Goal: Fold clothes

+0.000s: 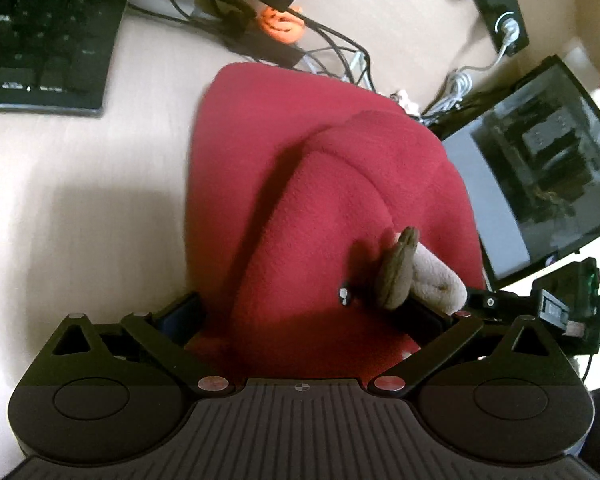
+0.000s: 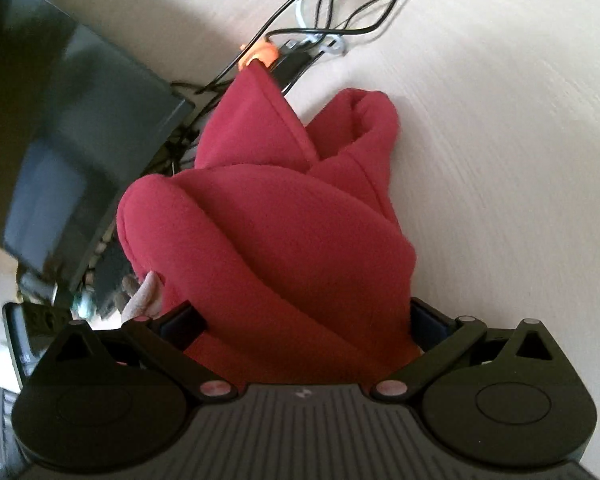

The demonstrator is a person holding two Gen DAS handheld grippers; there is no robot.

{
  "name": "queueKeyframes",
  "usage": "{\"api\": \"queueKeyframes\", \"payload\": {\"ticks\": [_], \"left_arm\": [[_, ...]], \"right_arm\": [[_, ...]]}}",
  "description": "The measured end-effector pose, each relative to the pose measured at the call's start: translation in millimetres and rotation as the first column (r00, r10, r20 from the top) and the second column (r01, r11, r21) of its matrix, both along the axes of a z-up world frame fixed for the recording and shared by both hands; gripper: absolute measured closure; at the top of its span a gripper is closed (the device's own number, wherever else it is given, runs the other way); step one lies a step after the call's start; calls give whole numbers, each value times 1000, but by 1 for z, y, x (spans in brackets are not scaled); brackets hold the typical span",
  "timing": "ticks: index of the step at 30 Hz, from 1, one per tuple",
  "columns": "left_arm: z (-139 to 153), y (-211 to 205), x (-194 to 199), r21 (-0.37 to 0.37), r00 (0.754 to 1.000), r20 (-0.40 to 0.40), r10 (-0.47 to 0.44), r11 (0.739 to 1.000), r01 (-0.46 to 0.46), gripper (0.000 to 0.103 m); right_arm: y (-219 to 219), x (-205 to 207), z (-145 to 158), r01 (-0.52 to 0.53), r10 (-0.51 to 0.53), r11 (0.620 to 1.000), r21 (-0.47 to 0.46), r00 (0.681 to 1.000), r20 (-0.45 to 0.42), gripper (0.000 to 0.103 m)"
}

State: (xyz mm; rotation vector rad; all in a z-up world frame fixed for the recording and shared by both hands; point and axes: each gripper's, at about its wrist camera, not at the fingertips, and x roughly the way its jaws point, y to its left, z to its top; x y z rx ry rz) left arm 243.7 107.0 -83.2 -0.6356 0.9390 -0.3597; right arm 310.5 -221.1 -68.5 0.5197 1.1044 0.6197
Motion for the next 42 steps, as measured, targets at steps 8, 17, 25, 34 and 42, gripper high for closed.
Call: {"api": "queueKeyframes", "payload": {"ticks": [8,17,25,34,42], "left_arm": [[-2,2,6,-31,998,2,-65,997,65,0],[1,-4,19,-1,986,-14,-165,986,165,0],[0,-3,22,4,982,-21,-186,983,186,0],[0,-8,35,2,982,-32,-187,982,188,0],[18,-61,80,46,971,-48,-236,970,238,0]], "right_arm": [[15,-22,6,28,-28,998,-59,1000,-5,0],[13,-59,24,134,-118,976,-170,987,105,0],[23,-41,37,2,51,958,-285,983,178,0],[-3,-17,2,-26,26,1000,-1,1000,14,0],[-33,-3,6,65,-69,994,88,997,46,0]]}}
